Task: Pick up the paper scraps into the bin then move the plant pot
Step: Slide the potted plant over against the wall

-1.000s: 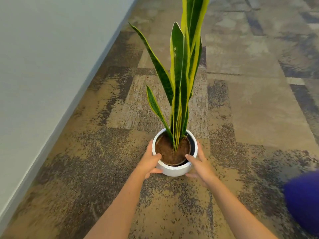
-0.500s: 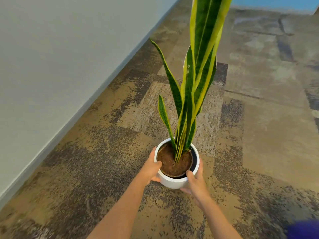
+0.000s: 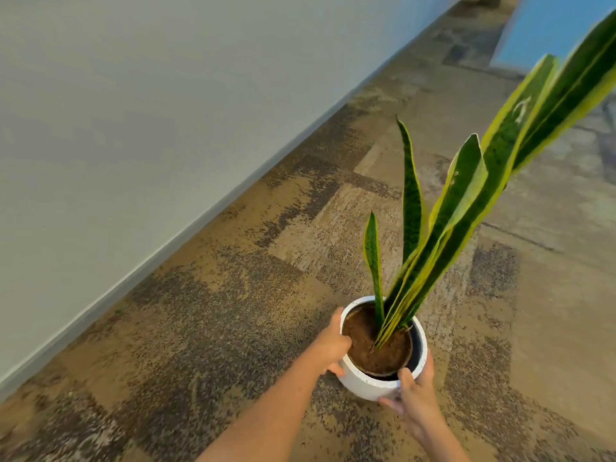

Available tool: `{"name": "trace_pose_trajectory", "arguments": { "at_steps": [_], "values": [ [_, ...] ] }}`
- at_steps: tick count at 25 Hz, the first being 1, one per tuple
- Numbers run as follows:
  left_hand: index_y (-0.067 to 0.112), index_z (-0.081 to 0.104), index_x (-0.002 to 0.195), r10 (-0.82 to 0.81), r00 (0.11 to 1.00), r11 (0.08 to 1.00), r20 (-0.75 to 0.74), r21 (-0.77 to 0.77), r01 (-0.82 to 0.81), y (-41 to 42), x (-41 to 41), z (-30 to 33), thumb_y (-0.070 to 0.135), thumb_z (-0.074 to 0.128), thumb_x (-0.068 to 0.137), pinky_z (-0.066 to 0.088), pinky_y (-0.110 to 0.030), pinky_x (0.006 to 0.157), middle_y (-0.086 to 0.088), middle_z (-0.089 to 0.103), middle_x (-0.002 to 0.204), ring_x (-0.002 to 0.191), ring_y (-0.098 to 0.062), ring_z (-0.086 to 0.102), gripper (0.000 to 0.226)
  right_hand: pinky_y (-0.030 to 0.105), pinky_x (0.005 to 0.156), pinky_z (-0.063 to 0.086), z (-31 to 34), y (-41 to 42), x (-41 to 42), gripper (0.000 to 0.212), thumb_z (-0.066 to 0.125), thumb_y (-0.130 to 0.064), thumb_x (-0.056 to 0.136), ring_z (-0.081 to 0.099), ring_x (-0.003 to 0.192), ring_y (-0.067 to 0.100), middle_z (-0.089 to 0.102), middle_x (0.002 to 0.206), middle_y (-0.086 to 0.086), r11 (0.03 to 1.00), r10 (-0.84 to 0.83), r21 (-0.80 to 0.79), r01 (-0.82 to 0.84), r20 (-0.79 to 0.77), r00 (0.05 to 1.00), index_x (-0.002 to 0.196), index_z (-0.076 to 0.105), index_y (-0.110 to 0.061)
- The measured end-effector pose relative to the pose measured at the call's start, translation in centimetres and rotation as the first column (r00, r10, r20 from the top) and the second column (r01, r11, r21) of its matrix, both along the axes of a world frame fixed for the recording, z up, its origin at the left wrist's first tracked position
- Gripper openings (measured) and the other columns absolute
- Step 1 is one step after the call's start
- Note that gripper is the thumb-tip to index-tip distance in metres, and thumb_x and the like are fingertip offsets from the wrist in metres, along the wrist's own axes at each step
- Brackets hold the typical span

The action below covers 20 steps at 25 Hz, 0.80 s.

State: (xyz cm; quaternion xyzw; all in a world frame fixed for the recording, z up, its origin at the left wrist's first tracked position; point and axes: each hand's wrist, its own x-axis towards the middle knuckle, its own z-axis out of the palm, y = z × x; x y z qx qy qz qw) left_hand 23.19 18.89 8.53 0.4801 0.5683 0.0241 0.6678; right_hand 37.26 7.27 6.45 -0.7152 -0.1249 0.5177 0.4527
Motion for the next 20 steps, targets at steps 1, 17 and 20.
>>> {"name": "trace_pose_trajectory", "arguments": {
  "at_steps": [1, 17, 20],
  "values": [
    [0.050, 0.013, 0.143, -0.009, 1.000, 1.000, -0.001, 0.002, 0.009, 0.0, 0.0, 0.0, 0.014, 0.042, 0.090, 0.059, -0.052, 0.072, -0.009, 0.047, 0.140, 0.115, -0.035, 0.056, 0.070, 0.059, 0.070, 0.057, 0.0, 0.1, -0.1, 0.061, 0.040, -0.012, 0.097, 0.046, 0.126, 0.034, 0.037, 0.145, -0.006, 1.000, -0.004, -0.009, 0.004, 0.014, 1.000, 0.133, 0.022, -0.059],
    [0.052, 0.010, 0.144, 0.144, 0.989, 0.989, -0.029, 0.043, -0.143, 6.3, -20.6, 0.1, 0.011, 0.041, 0.088, 0.061, -0.047, 0.066, -0.006, 0.041, 0.147, 0.112, -0.035, 0.060, 0.076, 0.051, 0.066, 0.059, 1.0, 8.8, -18.9, 0.057, 0.044, -0.013, 0.096, 0.052, 0.117, 0.030, 0.041, 0.141, -0.006, 0.994, 0.104, -0.027, -0.103, 0.029, 0.994, 0.136, 0.026, -0.050],
    [0.049, 0.017, 0.144, 0.216, 0.975, 0.972, -0.059, 0.108, -0.209, 8.8, -26.8, 0.6, 0.009, 0.043, 0.086, 0.061, -0.050, 0.064, -0.008, 0.048, 0.140, 0.103, -0.036, 0.065, 0.075, 0.052, 0.065, 0.060, 1.0, 11.8, -24.5, 0.059, 0.044, -0.013, 0.097, 0.058, 0.106, 0.028, 0.042, 0.138, -0.003, 0.981, 0.191, 0.019, -0.191, 0.006, 0.982, 0.136, 0.024, -0.052]
  ]
}}
